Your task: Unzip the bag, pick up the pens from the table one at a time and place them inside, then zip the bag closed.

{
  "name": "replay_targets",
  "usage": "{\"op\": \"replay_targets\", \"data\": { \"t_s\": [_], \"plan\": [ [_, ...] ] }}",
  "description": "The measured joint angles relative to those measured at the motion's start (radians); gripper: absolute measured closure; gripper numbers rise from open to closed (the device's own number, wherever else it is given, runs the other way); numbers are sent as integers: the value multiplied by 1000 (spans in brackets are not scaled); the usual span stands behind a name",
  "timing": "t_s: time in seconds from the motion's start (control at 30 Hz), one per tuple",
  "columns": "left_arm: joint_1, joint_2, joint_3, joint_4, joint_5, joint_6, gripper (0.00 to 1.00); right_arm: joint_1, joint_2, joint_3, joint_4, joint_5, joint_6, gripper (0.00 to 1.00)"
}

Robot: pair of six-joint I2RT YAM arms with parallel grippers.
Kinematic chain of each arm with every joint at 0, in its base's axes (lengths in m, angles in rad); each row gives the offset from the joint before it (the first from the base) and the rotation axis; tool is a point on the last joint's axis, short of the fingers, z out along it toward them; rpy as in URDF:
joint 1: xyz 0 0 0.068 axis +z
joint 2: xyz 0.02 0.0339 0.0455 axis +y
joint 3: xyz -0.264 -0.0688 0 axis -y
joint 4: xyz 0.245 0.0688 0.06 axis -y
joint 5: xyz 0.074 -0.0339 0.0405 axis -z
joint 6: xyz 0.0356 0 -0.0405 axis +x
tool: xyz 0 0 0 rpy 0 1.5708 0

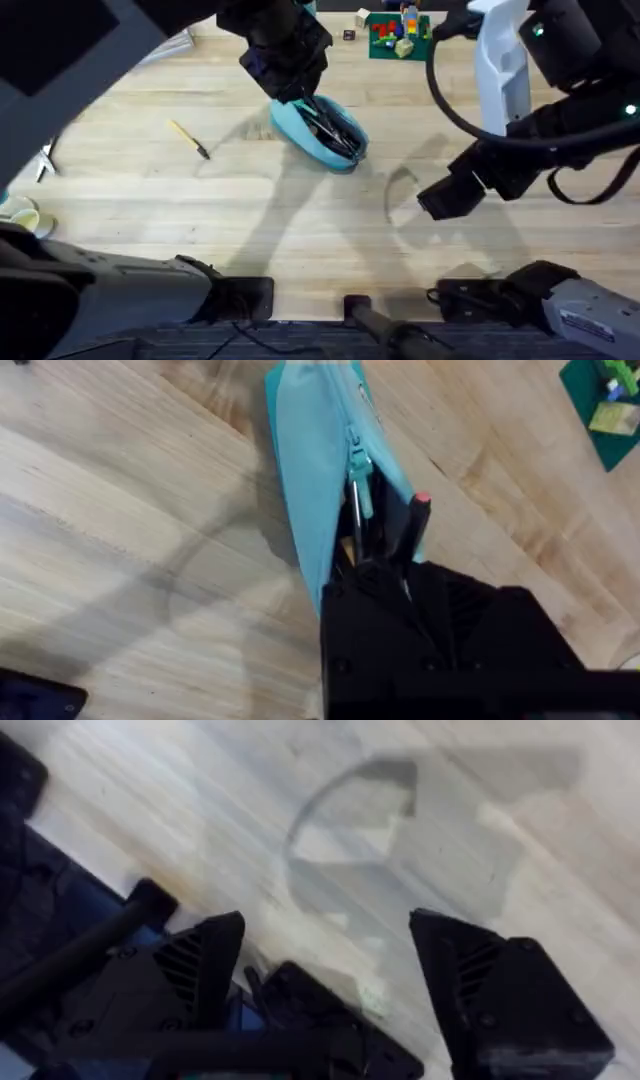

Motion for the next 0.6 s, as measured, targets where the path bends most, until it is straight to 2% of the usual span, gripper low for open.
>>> {"op": "replay_targets", "data": {
  "t_s": [0.23,0.47,0.6],
  "plan": [
    [-10,8,-1,3,-17,-51,957,0,0,0,-64,0,0,4],
    [-63,108,-6,27,-16,-75,957,0,0,0,-79,0,0,3],
    [-77,133,-8,15,-16,-93,957,0,0,0,-79,0,0,3]
  ]
}}
